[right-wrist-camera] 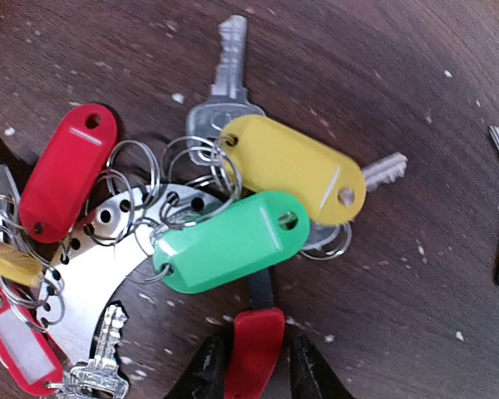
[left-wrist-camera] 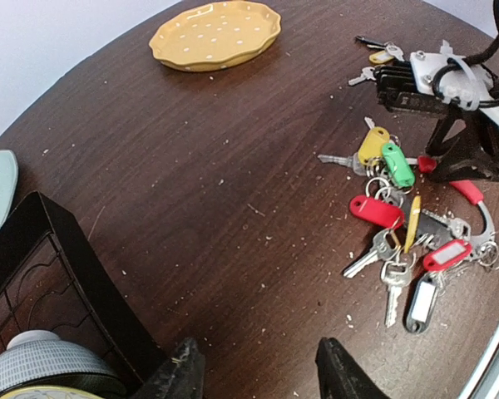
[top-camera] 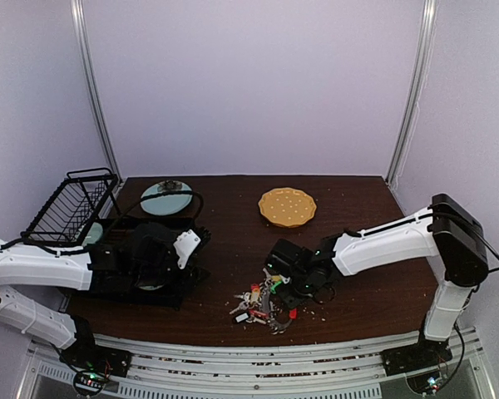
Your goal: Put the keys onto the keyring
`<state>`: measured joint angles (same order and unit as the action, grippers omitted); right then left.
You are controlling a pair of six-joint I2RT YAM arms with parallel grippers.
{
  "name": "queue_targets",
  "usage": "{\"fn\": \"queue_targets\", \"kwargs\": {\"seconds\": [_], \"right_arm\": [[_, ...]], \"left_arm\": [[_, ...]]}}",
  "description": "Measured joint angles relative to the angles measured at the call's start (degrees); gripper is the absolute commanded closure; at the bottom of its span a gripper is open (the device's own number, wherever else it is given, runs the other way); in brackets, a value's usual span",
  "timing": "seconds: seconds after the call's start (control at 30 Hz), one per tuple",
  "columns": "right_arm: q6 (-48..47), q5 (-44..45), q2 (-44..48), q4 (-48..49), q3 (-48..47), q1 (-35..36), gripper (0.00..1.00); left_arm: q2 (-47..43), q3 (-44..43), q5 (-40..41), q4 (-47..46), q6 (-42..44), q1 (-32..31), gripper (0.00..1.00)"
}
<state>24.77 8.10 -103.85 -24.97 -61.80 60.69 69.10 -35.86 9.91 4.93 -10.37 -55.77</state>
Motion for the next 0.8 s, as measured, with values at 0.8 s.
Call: {"fn": "queue_targets", "kwargs": {"seconds": [0.8], "right_arm": [[-1.73,-4.55,23.08,-13.55,6.73,-21.29,0.36]], "left_arm": [[-0.22,-1.44,1.01,1.22,6.25,3.58,0.46]]}}
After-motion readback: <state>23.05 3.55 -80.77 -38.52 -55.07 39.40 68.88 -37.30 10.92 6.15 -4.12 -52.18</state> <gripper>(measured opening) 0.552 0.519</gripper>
